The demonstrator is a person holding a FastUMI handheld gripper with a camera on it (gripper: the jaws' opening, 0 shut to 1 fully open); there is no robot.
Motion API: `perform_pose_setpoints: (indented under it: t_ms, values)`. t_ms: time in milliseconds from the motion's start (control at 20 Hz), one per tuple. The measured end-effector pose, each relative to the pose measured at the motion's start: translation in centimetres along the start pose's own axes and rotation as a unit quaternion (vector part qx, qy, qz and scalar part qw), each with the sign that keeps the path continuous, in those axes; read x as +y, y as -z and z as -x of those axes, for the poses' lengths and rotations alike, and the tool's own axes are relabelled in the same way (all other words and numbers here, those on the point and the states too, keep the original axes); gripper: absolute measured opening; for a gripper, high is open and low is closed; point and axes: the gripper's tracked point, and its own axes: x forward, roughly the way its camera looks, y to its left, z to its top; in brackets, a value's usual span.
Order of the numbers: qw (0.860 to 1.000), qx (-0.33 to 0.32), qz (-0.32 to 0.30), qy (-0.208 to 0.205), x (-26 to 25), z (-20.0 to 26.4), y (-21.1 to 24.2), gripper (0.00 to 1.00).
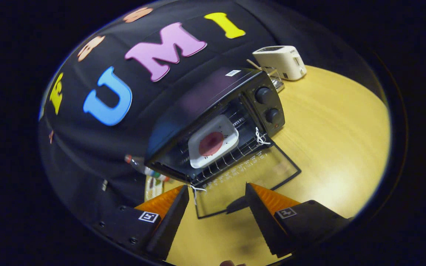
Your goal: Open the toaster oven, put the food inside, and close the toaster oven door.
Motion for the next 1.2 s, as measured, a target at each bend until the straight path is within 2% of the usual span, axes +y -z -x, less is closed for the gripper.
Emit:
perform_pose_setpoints:
  t_ms: [150, 300, 650, 1050, 1200]
  values:
    - [0.991, 0.038, 0.127, 0.035, -1.7, -0.2, 2.9, 0.99]
    - [0.98, 0.074, 0.178, 0.048, -2.8, -0.7, 5.8, 0.99]
    - [0.973, 0.125, 0.179, 0.079, -3.9, -3.6, 8.8, 1.0]
    - [0.971, 0.145, 0.157, 0.103, -4.9, -5.8, 9.0, 0.99]
    - [0.967, 0.154, 0.176, 0.105, -5.0, -5.9, 8.9, 0.99]
